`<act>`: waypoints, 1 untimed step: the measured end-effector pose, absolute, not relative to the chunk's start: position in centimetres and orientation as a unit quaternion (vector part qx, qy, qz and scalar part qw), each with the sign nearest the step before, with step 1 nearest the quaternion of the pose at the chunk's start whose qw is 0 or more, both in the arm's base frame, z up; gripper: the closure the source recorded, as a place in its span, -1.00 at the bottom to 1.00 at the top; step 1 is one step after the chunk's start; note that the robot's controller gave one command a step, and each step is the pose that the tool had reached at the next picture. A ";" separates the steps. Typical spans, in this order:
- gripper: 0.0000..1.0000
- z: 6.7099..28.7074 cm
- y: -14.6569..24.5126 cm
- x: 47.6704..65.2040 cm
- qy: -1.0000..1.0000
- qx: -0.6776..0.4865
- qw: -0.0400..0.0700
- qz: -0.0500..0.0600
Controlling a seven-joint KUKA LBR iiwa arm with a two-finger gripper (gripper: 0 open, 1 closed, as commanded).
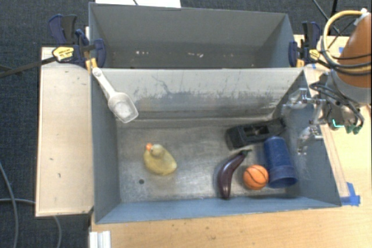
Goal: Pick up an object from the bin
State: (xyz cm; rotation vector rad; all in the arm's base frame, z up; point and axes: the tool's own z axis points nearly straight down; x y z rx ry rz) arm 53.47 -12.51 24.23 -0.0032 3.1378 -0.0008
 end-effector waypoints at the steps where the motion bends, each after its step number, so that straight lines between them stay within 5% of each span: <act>1: -1.00 24.2 -12.5 53.5 1.000 -0.002 0.002 0.000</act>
Offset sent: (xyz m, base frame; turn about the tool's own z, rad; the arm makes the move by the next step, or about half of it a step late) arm -0.0307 -0.0230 -0.1723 -0.4856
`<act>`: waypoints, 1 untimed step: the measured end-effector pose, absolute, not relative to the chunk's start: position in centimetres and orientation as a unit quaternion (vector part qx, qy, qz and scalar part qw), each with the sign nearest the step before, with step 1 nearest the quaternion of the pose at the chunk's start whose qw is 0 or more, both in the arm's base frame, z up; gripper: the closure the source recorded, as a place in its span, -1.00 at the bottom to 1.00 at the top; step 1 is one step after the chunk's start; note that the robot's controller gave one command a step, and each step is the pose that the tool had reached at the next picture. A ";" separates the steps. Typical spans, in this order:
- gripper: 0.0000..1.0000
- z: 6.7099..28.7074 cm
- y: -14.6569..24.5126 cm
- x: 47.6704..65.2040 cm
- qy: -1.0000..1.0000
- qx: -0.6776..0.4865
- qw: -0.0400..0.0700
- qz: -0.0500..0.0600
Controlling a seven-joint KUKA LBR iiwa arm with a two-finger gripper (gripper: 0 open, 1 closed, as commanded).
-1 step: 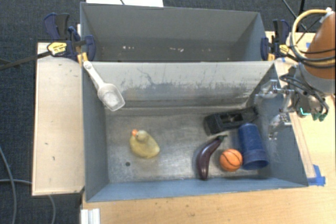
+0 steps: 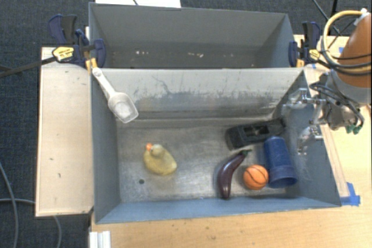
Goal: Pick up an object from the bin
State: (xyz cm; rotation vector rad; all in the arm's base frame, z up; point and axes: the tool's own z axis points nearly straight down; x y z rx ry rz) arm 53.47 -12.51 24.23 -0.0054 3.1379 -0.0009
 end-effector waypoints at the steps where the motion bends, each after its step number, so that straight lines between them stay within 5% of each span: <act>1: -1.00 19.7 -13.1 52.7 0.998 -0.066 0.003 -0.001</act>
Offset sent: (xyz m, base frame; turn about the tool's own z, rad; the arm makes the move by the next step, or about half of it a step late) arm -0.0327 -0.0122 -0.0823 -0.5699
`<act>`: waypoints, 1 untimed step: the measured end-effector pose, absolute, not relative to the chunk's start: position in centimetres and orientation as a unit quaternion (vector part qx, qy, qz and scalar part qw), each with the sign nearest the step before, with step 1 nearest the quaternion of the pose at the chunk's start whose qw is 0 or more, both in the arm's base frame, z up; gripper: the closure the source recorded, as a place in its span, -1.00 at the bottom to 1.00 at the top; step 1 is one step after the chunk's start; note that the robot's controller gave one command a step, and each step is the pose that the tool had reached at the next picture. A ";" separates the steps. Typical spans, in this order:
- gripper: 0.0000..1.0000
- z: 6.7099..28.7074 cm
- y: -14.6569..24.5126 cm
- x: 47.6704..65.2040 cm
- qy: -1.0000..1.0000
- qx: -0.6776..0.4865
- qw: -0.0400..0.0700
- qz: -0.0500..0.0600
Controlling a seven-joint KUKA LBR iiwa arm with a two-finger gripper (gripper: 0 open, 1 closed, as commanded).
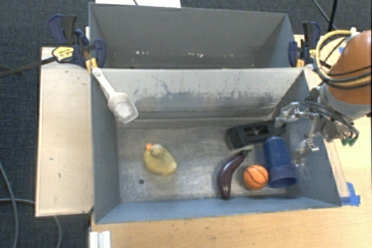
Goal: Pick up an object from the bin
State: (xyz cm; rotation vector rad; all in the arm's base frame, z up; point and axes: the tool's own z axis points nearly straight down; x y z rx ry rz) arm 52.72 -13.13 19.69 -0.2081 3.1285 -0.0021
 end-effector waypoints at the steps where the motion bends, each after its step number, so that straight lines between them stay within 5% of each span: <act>1: -1.00 16.9 -13.5 51.0 0.968 -0.251 0.001 0.000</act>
Offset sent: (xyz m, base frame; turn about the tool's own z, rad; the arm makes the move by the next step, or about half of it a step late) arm -0.0321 -0.0201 -0.0632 -0.3999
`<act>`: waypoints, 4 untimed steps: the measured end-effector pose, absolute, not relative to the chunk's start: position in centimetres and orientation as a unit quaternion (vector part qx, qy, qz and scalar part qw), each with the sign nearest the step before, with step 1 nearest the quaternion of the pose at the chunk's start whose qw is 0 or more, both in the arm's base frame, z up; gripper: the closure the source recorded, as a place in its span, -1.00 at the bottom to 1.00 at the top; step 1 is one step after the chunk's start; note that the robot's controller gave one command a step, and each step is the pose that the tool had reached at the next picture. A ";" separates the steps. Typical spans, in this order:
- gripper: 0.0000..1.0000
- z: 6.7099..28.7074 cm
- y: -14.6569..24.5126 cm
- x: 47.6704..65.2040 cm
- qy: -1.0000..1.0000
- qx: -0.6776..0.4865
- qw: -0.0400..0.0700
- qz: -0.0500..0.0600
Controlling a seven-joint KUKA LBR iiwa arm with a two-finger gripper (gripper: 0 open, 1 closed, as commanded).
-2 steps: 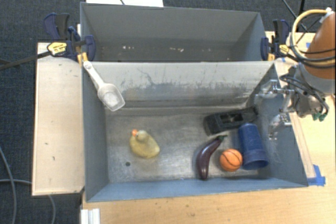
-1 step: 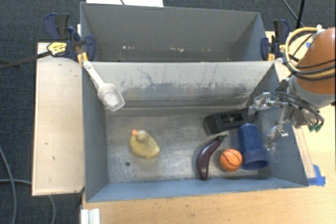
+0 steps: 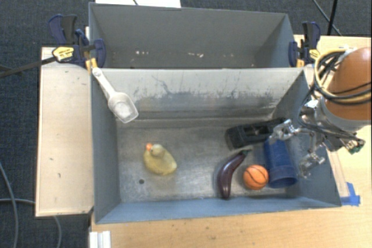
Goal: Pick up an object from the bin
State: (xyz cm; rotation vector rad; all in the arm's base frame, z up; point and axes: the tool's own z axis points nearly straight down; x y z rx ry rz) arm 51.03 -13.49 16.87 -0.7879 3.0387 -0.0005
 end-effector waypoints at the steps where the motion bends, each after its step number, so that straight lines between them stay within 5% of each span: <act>1: -1.00 13.2 -15.1 49.5 0.965 -0.261 0.000 0.001; 2: -1.00 10.5 -14.5 50.7 0.908 -0.420 0.002 0.004; 3: 1.00 8.5 -13.9 50.4 0.901 -0.434 0.007 0.005; 4: 1.00 8.5 -13.9 50.4 0.901 -0.434 0.007 0.005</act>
Offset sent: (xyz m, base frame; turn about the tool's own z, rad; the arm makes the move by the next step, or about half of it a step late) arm 0.0045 -0.0137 -0.0987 -0.7089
